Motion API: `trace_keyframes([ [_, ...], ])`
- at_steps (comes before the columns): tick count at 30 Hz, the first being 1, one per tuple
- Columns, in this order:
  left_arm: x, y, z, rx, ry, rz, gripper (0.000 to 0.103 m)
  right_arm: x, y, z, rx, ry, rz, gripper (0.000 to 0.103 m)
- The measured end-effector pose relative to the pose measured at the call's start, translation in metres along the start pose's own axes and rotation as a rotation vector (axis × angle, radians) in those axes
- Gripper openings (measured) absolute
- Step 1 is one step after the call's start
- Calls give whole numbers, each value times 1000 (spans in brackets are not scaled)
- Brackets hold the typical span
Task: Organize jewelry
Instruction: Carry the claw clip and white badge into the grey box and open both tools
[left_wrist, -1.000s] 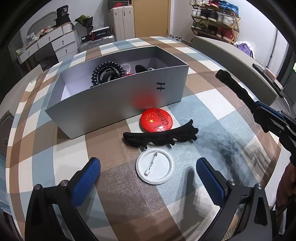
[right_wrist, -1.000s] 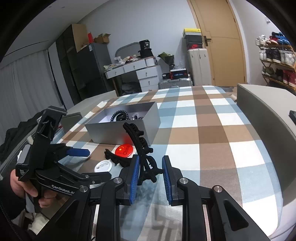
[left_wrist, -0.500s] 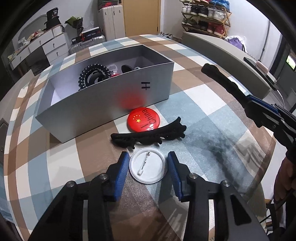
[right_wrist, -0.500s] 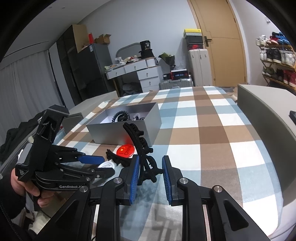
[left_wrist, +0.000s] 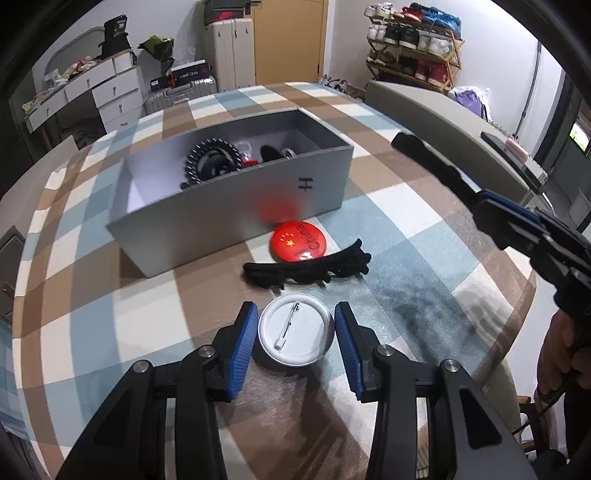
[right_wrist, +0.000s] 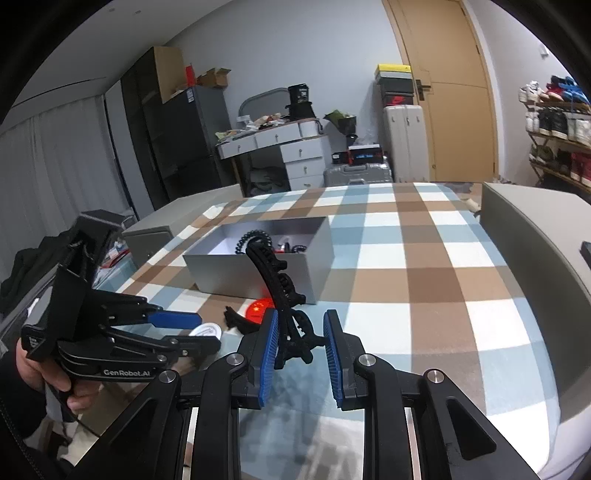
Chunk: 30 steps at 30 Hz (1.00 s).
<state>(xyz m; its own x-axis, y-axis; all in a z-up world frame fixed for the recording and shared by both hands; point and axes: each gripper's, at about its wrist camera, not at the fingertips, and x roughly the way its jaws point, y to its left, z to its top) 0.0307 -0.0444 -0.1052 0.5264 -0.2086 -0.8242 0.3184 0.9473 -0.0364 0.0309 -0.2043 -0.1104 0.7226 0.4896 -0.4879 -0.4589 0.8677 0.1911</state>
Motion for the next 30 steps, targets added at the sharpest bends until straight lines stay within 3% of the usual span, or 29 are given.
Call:
trace_keyframes([
  [15,-40,31,16,-78,-140,11,37,24,26,34,-59,-16,79,24],
  [30,-37,70,52,-143,-227,15,37,54,31,74,-110,-49,119,24],
])
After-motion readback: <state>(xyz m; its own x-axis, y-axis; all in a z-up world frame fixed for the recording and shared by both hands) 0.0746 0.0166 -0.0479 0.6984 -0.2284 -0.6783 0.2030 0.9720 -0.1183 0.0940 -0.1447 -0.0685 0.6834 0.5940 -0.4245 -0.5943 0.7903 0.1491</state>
